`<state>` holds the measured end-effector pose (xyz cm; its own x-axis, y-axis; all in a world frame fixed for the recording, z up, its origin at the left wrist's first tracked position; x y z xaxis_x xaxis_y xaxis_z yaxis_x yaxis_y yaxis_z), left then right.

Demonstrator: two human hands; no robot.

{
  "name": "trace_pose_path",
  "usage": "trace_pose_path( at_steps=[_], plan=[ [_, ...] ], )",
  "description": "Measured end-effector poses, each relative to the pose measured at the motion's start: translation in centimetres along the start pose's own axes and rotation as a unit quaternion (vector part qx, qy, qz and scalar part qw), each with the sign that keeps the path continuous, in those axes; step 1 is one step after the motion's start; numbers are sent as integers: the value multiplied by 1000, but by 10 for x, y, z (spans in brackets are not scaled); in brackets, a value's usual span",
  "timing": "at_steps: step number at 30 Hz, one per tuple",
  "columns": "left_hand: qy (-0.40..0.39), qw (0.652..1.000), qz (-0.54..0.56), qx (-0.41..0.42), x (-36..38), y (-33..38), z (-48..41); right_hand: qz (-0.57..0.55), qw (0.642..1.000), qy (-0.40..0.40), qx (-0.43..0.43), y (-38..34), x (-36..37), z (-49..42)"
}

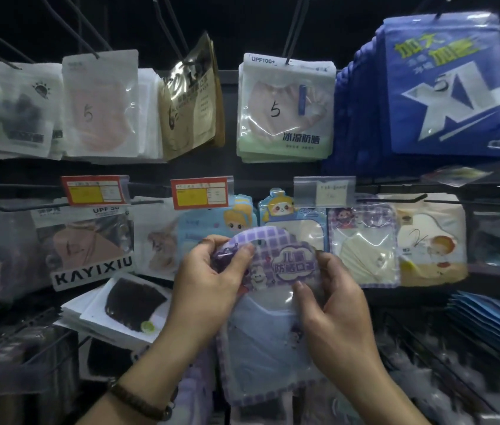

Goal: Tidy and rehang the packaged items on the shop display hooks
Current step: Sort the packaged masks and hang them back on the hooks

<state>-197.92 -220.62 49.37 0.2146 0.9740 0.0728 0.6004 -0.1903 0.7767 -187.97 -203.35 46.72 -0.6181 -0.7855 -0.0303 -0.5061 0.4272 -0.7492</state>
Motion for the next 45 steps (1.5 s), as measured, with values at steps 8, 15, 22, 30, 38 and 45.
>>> trace_pose_path(
  at_steps=[8,15,22,30,38,45],
  plan=[
    [-25,998,4,50,76,11,-3,23,996,87,-24,-3,-69,-1],
    [-27,995,-14,93,145,19,-3,60,984,146,-86,-7,-128,-18],
    [-69,989,-25,128,202,35,-3,58,979,168,-105,-2,-177,-41],
    [-68,980,16,185,237,55,-10,65,968,170,-173,-2,-211,-76],
    [-19,974,-48,222,237,41,-31,101,977,134,-129,14,-204,-104],
    [-47,929,-296,217,244,2,-49,280,960,-18,5,47,-173,-132]
  ],
)
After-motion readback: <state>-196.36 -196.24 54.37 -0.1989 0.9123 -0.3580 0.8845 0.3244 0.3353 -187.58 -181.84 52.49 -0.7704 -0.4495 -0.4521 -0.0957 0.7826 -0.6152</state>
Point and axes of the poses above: each hand's wrist, its own z-axis away from the middle knuckle, its own x-axis out of the palm, y = z × x, the point moved 7 cm from there along -z, towards the middle knuckle, and after that the axes turned 4 degrees about x, right-handed, at the moved point
